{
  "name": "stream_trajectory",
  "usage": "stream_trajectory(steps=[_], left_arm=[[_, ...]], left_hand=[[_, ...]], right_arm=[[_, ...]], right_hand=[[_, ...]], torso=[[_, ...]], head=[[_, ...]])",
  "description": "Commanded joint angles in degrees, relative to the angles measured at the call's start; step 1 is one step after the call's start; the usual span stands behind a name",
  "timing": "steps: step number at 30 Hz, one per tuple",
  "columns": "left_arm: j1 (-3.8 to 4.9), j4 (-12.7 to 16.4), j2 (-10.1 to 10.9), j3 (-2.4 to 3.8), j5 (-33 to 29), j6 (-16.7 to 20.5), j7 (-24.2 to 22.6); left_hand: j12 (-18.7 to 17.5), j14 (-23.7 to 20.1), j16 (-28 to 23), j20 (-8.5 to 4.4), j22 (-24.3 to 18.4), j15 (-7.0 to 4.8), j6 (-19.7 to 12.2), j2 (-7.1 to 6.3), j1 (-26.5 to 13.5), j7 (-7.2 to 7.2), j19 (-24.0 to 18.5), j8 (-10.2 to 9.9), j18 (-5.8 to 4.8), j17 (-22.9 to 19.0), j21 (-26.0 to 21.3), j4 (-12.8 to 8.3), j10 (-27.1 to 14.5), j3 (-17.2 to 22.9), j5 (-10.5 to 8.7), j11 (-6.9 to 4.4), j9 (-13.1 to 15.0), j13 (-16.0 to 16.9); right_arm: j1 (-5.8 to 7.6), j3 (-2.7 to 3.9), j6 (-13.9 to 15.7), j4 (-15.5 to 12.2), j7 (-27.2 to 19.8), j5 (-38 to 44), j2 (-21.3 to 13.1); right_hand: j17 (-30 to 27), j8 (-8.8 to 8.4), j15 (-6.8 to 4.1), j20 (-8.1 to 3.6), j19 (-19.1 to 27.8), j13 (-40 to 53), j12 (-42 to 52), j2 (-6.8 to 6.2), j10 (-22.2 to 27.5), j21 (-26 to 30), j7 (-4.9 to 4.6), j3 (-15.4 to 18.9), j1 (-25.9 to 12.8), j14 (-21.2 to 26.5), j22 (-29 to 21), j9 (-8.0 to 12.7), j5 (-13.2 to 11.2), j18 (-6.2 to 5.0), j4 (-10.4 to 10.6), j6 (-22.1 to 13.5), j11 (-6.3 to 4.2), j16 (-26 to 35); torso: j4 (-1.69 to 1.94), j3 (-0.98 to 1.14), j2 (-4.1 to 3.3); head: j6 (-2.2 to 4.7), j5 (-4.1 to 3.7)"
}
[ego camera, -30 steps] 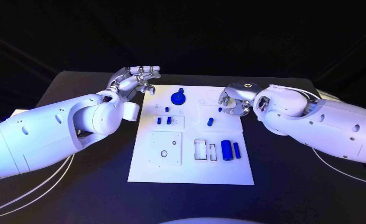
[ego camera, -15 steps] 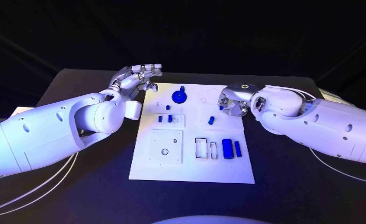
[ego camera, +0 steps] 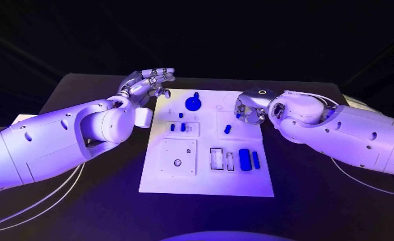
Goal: Assemble the parts on the task board
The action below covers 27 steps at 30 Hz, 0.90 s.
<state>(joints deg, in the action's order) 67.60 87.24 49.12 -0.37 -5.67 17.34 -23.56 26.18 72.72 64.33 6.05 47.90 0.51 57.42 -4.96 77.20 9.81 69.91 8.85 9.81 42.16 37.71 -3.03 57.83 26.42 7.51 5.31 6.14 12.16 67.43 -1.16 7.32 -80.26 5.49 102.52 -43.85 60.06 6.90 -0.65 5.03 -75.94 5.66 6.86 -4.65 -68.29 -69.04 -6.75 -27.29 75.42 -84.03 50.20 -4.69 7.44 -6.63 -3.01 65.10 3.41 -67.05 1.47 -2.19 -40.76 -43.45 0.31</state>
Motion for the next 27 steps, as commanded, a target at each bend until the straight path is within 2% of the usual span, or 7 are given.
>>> stream_trajectory(steps=[1,18,27], left_arm=[[-0.01,0.11,0.00,0.03,-0.27,-1.13,-0.76],[-0.01,0.12,-0.01,0.04,-0.27,-1.38,-0.34],[-0.01,0.02,-0.10,0.04,-0.25,-1.41,-0.29]], left_hand=[[0.22,-0.39,-0.15,0.16,-0.10,-0.03,-0.37,0.18,0.45,-0.14,-0.42,0.26,0.70,-0.14,-0.38,-0.33,-0.46,-0.14,0.04,-0.05,-0.02,0.07],[0.54,-0.62,-0.32,0.14,-0.28,-0.03,-0.55,0.12,0.93,-0.09,-0.39,0.36,0.70,-0.57,-0.65,-0.75,-0.73,-0.18,0.06,0.00,-0.07,0.06],[0.70,-0.69,-0.35,0.13,-0.33,-0.03,-0.58,0.19,1.18,-0.07,-0.36,0.42,0.70,-0.71,-0.74,-0.95,-0.80,-0.14,0.08,0.00,-0.08,0.06]], right_arm=[[-0.40,-0.24,-1.90,-0.23,-1.61,-1.03,0.31],[-0.41,-0.24,-1.37,-0.15,-1.58,-2.03,0.55],[-0.40,-0.23,3.17,-0.33,-1.55,-3.74,0.46]], right_hand=[[0.05,0.20,-0.47,-0.01,-0.27,-0.08,-0.24,0.56,-0.46,-0.32,0.00,-0.15,-0.07,-1.55,0.07,-0.11,-0.23,-0.43,0.17,0.31,0.06,-0.35],[0.32,0.08,-0.60,-0.14,-0.64,-0.58,-0.64,0.39,-1.30,-0.70,-0.04,-0.35,0.46,-1.64,0.71,-0.22,-0.22,-0.32,-0.49,0.77,-0.04,-0.68],[1.61,0.90,-1.30,-0.72,-1.63,-0.57,-0.35,1.40,-4.20,-2.06,0.52,-0.69,0.85,-1.95,2.90,-0.94,-0.60,0.01,-0.89,2.80,-0.79,-1.94]], torso=[[0.06,-0.03,-0.01],[-0.01,-0.02,0.03],[0.04,-0.02,0.07]], head=[[-0.07,-0.08],[-0.25,0.03],[-0.24,0.00]])
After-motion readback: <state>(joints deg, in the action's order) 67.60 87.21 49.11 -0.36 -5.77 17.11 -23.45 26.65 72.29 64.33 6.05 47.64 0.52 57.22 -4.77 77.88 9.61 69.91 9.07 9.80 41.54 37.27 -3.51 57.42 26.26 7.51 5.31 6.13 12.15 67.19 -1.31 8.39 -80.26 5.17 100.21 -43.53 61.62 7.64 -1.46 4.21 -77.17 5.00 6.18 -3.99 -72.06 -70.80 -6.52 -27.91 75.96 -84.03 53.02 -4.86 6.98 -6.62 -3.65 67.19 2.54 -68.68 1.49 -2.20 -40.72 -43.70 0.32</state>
